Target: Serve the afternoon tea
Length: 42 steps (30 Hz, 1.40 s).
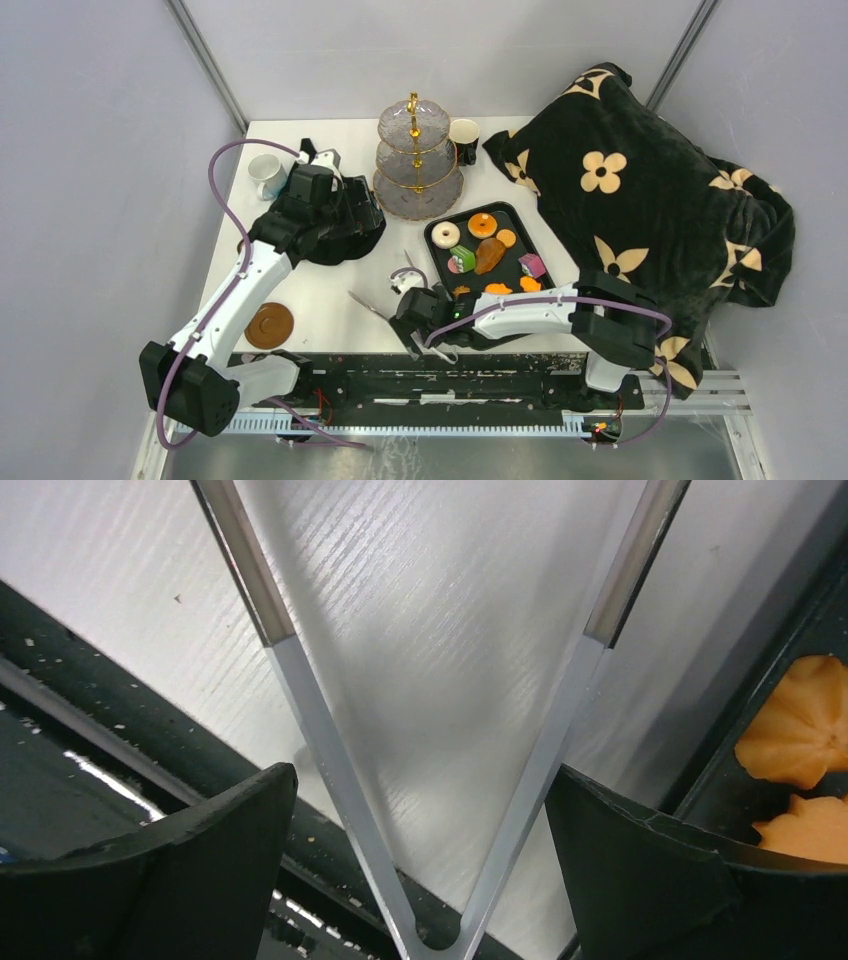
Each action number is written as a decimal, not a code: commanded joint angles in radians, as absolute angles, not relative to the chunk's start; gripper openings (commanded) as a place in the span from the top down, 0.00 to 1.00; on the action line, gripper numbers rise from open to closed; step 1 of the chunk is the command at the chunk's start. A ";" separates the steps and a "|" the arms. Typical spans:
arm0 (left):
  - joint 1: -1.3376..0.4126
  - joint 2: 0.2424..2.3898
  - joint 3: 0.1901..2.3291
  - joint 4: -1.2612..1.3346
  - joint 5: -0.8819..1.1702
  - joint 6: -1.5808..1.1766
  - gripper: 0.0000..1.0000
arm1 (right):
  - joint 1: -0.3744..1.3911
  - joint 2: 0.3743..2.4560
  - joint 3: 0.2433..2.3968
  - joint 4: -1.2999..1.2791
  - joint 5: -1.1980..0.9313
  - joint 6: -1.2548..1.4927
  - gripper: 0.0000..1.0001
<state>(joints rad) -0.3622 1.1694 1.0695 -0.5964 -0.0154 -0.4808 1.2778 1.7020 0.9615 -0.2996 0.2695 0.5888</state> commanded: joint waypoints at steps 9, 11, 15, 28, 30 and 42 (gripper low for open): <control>-0.362 1.140 1.041 -0.570 0.000 -0.475 0.01 | 1.290 1.780 0.943 -0.139 0.385 0.642 0.12; -0.362 1.135 1.034 -0.569 0.000 -0.476 0.01 | 1.290 1.783 0.937 -0.134 0.408 0.660 0.14; -0.362 1.127 1.023 -0.566 0.002 -0.481 0.01 | 1.289 1.801 0.927 -0.118 0.441 0.675 0.29; -0.360 1.129 1.218 -0.676 -0.049 -0.389 0.01 | 1.288 1.687 1.020 -0.252 0.324 0.547 0.81; -0.361 1.130 1.233 -0.680 -0.049 -0.387 0.01 | 1.287 1.683 1.061 -0.328 0.328 0.544 0.89; -0.360 1.128 1.195 -0.662 -0.055 -0.411 0.01 | 1.285 1.707 1.023 -0.248 0.483 0.526 0.83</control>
<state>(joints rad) -0.3622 1.1450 1.2045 -0.6857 -0.0490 -0.4301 1.2846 1.7126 1.0523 -0.3553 0.3805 0.5571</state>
